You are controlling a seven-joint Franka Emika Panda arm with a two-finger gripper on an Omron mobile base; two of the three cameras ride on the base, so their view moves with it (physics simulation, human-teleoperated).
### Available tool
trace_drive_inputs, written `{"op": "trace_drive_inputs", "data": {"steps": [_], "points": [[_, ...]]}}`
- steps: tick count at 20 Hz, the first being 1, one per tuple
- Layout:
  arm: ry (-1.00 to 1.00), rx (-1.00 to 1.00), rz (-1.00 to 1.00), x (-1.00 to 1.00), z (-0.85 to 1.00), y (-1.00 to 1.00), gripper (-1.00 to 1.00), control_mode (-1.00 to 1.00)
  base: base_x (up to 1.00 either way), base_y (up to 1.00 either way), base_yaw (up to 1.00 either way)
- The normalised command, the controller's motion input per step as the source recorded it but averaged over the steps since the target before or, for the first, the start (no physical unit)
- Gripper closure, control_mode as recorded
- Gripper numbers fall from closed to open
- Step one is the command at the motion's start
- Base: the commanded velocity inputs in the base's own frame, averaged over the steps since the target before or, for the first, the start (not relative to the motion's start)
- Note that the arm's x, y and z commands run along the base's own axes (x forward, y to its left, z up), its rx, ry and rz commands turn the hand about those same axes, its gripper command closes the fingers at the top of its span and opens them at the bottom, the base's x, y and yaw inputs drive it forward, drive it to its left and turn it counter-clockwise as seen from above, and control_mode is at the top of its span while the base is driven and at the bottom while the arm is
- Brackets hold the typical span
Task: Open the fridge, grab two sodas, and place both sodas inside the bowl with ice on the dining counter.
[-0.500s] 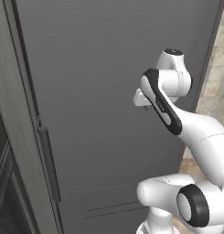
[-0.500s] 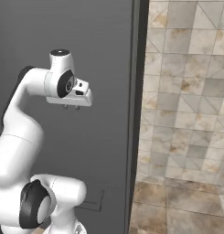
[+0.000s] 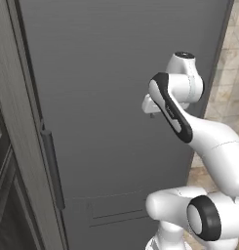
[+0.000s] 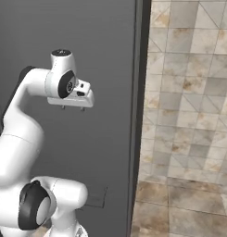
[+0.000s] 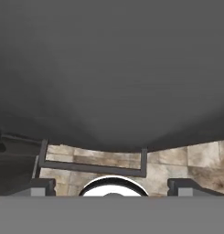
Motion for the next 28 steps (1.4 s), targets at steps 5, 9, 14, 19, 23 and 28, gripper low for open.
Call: {"op": "trace_drive_inputs", "data": {"steps": [5,9,14,19,23,28], "points": [[0.0,0.0,0.0,0.0,0.0,0.0,-1.0,1.0,-1.0,-0.09,-0.03],[0.0,0.0,0.0,0.0,0.0,0.0,-1.0,1.0,-0.92,-0.03,-0.03],[0.0,0.0,0.0,0.0,0.0,0.0,-1.0,1.0,-0.09,0.13,0.02],[0.0,0.0,0.0,0.0,0.0,0.0,-1.0,1.0,-0.1,0.18,0.0],[0.0,0.0,0.0,0.0,0.0,0.0,-1.0,1.0,-0.06,0.27,0.0],[0.0,0.0,0.0,0.0,0.0,0.0,-1.0,1.0,-0.76,0.03,0.0]]}}
